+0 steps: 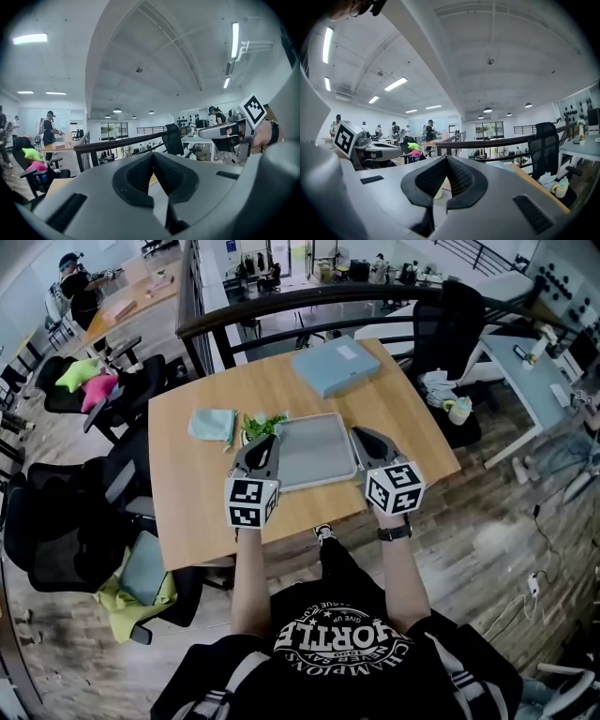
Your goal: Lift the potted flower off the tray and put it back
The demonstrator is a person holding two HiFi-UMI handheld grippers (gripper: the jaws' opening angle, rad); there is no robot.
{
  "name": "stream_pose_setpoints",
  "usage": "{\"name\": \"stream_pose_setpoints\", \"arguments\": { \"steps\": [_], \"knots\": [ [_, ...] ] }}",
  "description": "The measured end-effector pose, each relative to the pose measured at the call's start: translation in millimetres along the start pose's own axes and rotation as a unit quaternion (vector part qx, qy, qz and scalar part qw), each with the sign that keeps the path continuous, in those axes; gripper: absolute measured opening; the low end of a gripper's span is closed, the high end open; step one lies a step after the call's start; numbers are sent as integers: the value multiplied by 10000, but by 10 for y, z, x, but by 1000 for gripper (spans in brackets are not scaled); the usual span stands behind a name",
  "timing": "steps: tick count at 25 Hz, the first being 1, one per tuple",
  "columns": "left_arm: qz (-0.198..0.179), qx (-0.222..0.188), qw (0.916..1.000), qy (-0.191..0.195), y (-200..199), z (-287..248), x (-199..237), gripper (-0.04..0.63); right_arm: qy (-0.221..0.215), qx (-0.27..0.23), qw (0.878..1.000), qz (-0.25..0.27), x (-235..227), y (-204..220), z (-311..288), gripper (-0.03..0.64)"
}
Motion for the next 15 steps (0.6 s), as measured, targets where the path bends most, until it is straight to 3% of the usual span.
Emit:
{"name": "stream_pose_setpoints", "arguments": {
  "steps": [12, 15],
  "knots": [
    [241, 113, 9996, 21, 169, -47, 52, 21, -72, 215, 9997, -18, 49, 116, -153, 20],
    [327, 376, 9986, 153, 341, -144, 46, 21, -60, 368, 9993, 4, 2, 196, -229, 20]
  ]
}}
Point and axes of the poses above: the fingertips, and each gripper's own axes: z backward along the fingers, x to its left, y out of its underside, the point moved 9 cm from there along z, backward along the fingers, and after that the axes turned 11 degrees about -z, right-handed, at the moved point
